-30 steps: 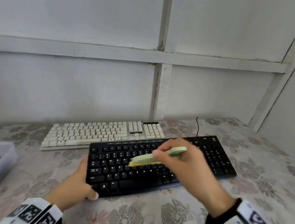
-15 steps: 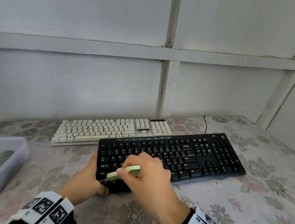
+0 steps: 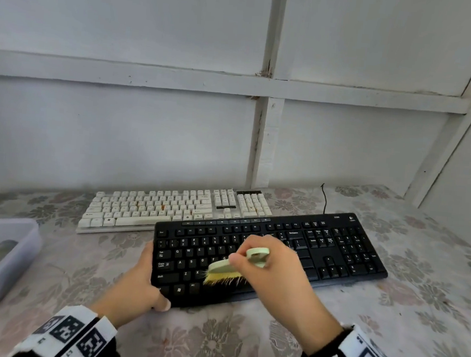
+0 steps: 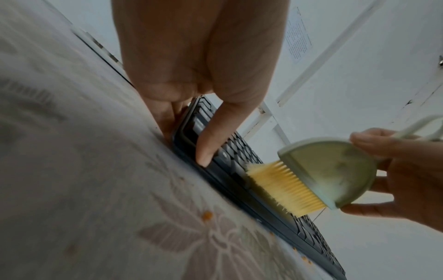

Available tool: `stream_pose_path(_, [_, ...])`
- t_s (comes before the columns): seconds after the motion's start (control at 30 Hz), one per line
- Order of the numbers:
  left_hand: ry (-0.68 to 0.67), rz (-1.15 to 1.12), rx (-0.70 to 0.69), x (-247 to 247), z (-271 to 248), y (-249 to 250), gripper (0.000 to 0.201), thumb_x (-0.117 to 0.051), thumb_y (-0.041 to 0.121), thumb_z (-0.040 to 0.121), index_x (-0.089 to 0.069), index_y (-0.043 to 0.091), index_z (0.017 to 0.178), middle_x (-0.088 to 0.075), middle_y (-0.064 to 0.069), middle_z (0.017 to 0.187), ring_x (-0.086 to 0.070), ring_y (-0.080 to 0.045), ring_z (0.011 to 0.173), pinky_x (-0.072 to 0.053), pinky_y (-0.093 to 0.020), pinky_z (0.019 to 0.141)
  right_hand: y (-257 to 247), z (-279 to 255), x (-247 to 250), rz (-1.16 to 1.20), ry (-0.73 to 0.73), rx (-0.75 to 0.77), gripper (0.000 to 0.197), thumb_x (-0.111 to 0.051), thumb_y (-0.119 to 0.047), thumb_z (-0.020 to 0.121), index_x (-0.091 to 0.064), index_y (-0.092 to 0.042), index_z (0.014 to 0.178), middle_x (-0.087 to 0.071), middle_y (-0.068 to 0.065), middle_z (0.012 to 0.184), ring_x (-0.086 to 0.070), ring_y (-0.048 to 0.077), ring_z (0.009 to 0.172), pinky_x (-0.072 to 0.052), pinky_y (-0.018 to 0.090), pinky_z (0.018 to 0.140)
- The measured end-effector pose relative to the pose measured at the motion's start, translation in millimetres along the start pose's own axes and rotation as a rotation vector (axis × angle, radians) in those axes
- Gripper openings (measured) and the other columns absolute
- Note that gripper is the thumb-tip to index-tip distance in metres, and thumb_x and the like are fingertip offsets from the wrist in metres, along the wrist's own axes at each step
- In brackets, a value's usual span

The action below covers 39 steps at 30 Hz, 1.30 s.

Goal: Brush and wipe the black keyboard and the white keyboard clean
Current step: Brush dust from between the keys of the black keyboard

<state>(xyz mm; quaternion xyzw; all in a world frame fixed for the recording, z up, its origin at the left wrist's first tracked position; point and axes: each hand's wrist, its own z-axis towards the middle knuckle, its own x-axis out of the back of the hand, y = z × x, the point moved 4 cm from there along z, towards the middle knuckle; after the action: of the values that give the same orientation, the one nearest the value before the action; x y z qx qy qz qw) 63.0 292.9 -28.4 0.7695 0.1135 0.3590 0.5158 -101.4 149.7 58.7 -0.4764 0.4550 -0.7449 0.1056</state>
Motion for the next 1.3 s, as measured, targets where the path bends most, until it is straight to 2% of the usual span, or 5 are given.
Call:
stream_pose_path(0.13, [0.006,-0.008,0.004,0,-1,1,0.104,-0.061,-0.018,0.065,-0.015,0.045,0.134,-0.06,0.0,0.111,-0.058,-0.018,0.099,-0.049,-0.034,0.085,-4,-7,-4,0.159,-0.096,0.039,0.014,-0.063,-0.034,0.085,-0.062,-0.025,0.075,-0.057,-0.008,0.089,-0.051,0.004,0.078,-0.038,0.018,0.07])
stream_pose_path(0.47, [-0.004,-0.012,0.017,-1,-1,2,0.108,-0.059,-0.02,0.066,-0.013,0.046,0.138,-0.059,0.005,0.113,-0.058,-0.017,0.101,-0.049,-0.032,0.083,15,-5,39,0.133,0.054,0.021,0.016,-0.065,-0.029,0.084,-0.063,-0.026,0.068,-0.056,-0.009,0.084,-0.05,-0.001,0.068,-0.038,0.012,0.061])
stream_pose_path(0.8, [0.016,0.027,0.02,-1,-2,3,0.109,-0.061,-0.018,0.065,-0.012,0.056,0.128,-0.06,0.007,0.111,-0.059,-0.016,0.099,-0.049,-0.038,0.09,36,-5,55,0.022,0.123,0.002,0.018,-0.066,-0.023,0.084,-0.063,-0.022,0.067,-0.055,-0.007,0.084,-0.05,0.003,0.074,-0.036,0.012,0.063])
stream_pose_path(1.1, [0.014,0.025,0.034,-2,-1,2,0.111,-0.06,-0.018,0.065,-0.011,0.048,0.14,-0.061,0.003,0.109,-0.06,-0.019,0.097,-0.05,-0.036,0.083,55,-1,84,0.037,0.204,-0.07,0.018,-0.067,-0.022,0.083,-0.062,-0.018,0.066,-0.056,0.0,0.087,-0.05,0.008,0.069,-0.036,0.021,0.063])
stream_pose_path(1.3, [0.012,0.009,0.041,-2,0,-1,0.111,-0.061,-0.018,0.065,-0.012,0.046,0.142,-0.063,0.001,0.106,-0.063,-0.022,0.091,-0.05,-0.034,0.078,67,0,83,0.119,0.078,-0.086,0.019,-0.067,-0.028,0.083,-0.063,-0.022,0.066,-0.056,-0.006,0.083,-0.047,0.003,0.063,-0.036,0.021,0.064])
